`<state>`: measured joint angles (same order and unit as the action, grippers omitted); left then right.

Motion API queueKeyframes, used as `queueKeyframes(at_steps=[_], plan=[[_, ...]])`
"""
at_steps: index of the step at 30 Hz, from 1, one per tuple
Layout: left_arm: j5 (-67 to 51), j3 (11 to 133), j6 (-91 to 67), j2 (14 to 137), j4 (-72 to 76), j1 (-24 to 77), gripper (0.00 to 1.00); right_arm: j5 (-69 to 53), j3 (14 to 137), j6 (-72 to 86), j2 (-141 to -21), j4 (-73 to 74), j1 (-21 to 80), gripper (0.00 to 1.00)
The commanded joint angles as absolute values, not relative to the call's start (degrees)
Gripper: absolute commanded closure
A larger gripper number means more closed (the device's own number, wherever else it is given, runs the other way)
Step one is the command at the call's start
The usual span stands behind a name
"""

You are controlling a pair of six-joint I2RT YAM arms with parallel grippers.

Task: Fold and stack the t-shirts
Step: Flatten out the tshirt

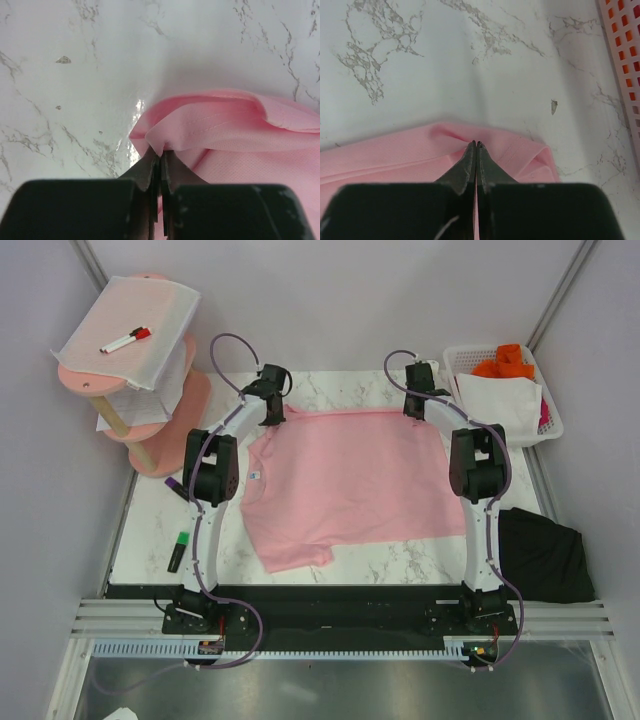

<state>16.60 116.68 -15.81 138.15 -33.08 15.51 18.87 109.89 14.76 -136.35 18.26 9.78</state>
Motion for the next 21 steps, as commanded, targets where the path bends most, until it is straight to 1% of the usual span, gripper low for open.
queueKeyframes(at_steps=[1,6,12,16,20,21], plan=[[23.4,120.6,-13.4,133.1,-31.6,15.2,0.98,21.8,109.2,14.8,-131.4,15.6,10.0,1.00],[24.8,124.6,-10.1,131.9,-31.7,15.3,0.98,23.1,108.8,15.0,-130.1,14.9,10.1,1.00],[24.4,124.1,-8.2,129.5,-32.3,15.4,0.98,24.6,106.9,14.6,-127.1,12.9,10.1,1.00],[27.4,123.6,-6.4,128.2,-33.7,15.8,0.98,24.6,105.7,14.6,-125.3,12.3,10.1,1.00],[26.9,121.7,-6.2,127.4,-33.8,16.1,0.98,21.0,107.0,14.0,-126.6,12.6,10.1,1.00],[26.9,121.7,-6.2,127.7,-33.8,16.2,0.98,19.7,107.6,13.6,-127.1,12.8,10.1,0.98]])
